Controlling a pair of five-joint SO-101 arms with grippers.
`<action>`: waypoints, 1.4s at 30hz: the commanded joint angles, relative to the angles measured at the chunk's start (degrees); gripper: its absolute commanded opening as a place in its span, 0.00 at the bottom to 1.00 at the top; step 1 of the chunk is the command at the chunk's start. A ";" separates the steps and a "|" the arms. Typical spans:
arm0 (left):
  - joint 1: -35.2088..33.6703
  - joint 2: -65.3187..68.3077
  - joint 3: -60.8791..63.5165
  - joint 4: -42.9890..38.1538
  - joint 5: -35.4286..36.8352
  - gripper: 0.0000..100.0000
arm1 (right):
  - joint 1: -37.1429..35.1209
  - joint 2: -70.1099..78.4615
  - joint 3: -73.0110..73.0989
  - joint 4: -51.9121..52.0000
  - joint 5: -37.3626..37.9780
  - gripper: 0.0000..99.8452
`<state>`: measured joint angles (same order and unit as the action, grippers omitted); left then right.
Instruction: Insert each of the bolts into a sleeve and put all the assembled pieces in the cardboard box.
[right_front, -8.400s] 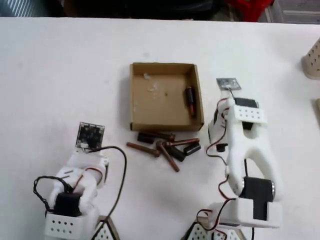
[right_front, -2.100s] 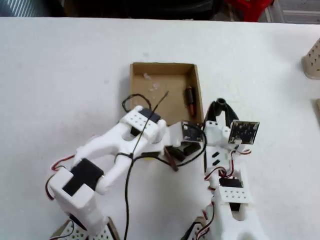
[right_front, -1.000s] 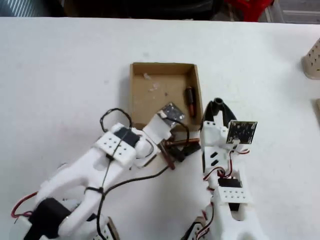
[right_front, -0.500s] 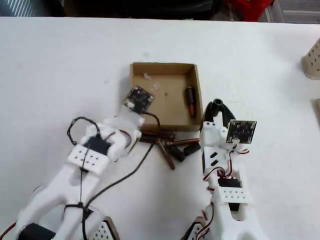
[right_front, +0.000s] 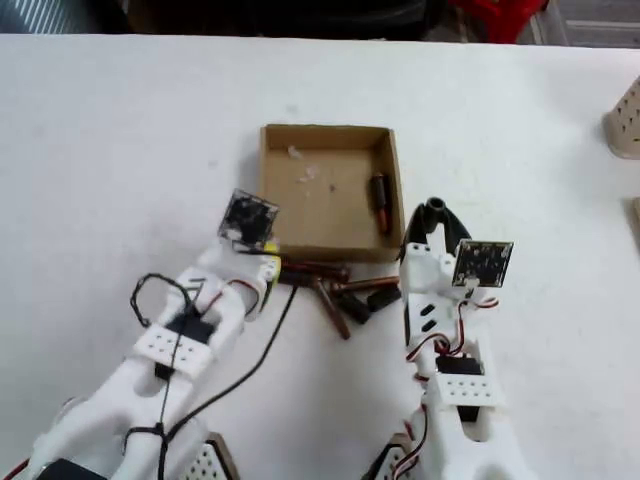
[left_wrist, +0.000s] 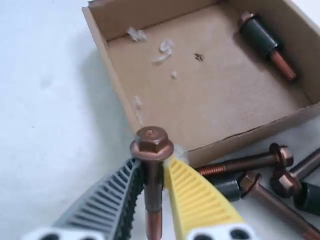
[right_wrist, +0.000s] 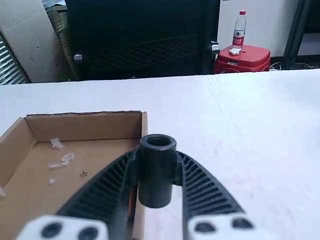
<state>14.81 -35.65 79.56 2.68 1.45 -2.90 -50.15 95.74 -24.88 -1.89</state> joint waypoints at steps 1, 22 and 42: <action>-0.66 -2.59 6.33 -21.80 4.40 0.02 | -0.04 -0.84 0.35 0.31 -0.35 0.02; -0.57 -2.68 16.35 -54.77 4.57 0.02 | -12.18 -0.84 0.35 2.33 -0.26 0.02; -0.66 -2.68 16.09 -54.77 4.57 0.02 | -16.75 30.11 0.09 -37.93 5.10 0.02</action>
<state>14.73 -35.74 96.09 -50.15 5.49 -19.34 -30.46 95.56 -46.68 2.07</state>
